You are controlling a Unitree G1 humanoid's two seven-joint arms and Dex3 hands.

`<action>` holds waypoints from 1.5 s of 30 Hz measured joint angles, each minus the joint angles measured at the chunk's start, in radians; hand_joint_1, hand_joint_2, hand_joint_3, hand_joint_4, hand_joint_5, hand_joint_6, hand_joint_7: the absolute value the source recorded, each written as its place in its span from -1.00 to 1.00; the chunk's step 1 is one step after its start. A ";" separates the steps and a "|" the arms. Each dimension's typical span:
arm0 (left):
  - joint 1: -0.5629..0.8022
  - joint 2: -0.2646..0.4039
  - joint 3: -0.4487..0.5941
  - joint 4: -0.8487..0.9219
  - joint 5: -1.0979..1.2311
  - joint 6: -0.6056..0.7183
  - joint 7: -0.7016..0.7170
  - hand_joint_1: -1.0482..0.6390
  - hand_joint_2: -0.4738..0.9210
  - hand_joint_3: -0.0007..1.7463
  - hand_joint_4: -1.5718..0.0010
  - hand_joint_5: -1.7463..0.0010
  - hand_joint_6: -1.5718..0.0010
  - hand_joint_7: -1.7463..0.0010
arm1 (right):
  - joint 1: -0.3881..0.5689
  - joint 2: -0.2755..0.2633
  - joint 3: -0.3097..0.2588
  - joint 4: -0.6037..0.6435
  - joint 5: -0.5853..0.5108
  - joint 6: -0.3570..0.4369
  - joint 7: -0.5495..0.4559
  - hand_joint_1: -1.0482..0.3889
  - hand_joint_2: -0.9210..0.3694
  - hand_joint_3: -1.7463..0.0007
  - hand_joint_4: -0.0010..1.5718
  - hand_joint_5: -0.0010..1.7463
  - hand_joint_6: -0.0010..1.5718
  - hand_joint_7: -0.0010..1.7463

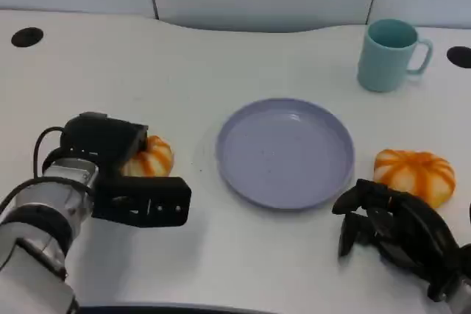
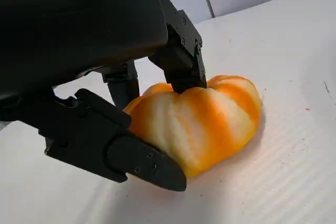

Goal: Grasp the bread from the table and place it into the plate.

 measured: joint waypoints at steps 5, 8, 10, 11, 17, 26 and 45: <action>0.001 0.004 0.043 0.000 -0.044 -0.028 0.003 -0.06 0.60 -0.38 0.12 -0.94 0.17 -0.57 | 0.003 0.000 0.003 -0.006 0.000 0.002 -0.007 -0.25 -1.00 0.86 -0.23 0.87 -0.11 0.29; 0.000 0.005 0.059 -0.002 -0.058 -0.048 0.015 -0.10 0.58 -0.23 0.23 -0.98 0.33 -0.79 | 0.003 0.000 0.002 -0.006 0.000 0.002 -0.007 -0.26 -1.00 0.87 -0.21 0.91 -0.10 0.29; -0.007 0.006 0.076 -0.008 -0.071 -0.064 0.018 -0.17 0.63 -0.18 0.28 -0.92 0.45 -0.78 | 0.003 0.000 0.002 -0.005 0.000 0.000 -0.007 -0.25 -1.00 0.88 -0.21 0.93 -0.10 0.28; -0.014 0.006 0.081 -0.010 -0.076 -0.071 0.018 -0.13 0.54 -0.19 0.25 -0.96 0.41 -0.82 | 0.003 0.000 0.002 -0.004 0.000 0.000 -0.006 -0.25 -1.00 0.88 -0.21 0.94 -0.10 0.28; -0.079 0.014 0.096 -0.035 -0.078 -0.135 0.088 -0.04 0.51 -0.21 -0.03 -1.00 0.22 -1.00 | -0.001 0.001 0.001 0.001 0.004 0.004 0.000 -0.24 -1.00 0.89 -0.22 0.96 -0.09 0.26; -0.111 0.001 0.063 -0.044 -0.041 -0.178 0.119 -0.07 0.87 -0.76 -0.03 -1.00 0.24 -0.98 | -0.006 0.000 -0.002 0.010 0.010 0.008 0.001 -0.25 -1.00 0.90 -0.23 0.95 -0.08 0.25; -0.206 -0.164 -0.003 -0.051 -0.020 -0.210 0.141 -0.19 0.99 -0.84 -0.16 -1.00 0.22 -0.99 | -0.010 0.000 0.009 0.018 0.007 -0.010 0.010 -0.22 -1.00 0.85 -0.16 0.90 -0.12 0.32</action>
